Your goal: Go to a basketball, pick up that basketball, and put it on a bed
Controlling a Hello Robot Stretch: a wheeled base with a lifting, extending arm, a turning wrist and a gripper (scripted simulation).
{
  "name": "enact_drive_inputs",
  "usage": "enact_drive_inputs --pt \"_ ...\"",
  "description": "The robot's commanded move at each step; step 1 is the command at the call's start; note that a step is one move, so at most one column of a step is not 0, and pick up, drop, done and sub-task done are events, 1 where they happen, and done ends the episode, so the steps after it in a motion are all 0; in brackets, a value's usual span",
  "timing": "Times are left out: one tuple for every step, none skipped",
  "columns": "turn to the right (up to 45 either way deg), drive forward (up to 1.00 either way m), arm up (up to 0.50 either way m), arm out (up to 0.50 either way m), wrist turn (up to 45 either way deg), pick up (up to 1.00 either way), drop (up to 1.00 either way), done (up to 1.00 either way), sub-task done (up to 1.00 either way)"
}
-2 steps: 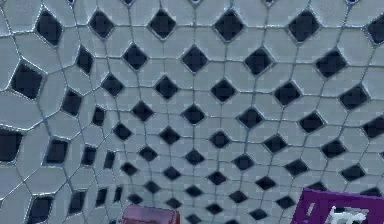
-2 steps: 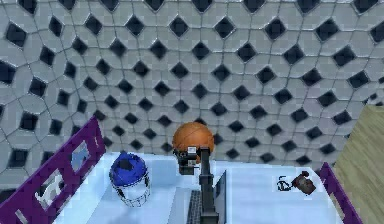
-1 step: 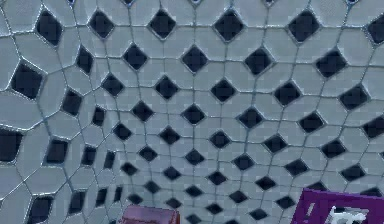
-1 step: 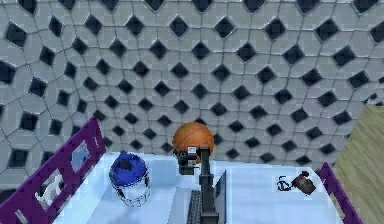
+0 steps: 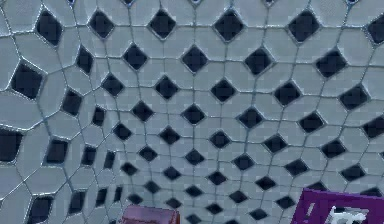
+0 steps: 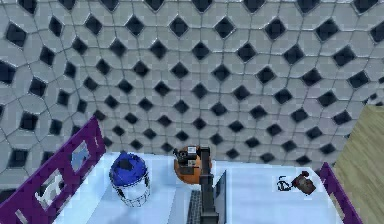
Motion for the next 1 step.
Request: enact_drive_inputs --pt "0.0 0.00 0.10 0.00 0.0 0.00 0.00 0.00 0.00"
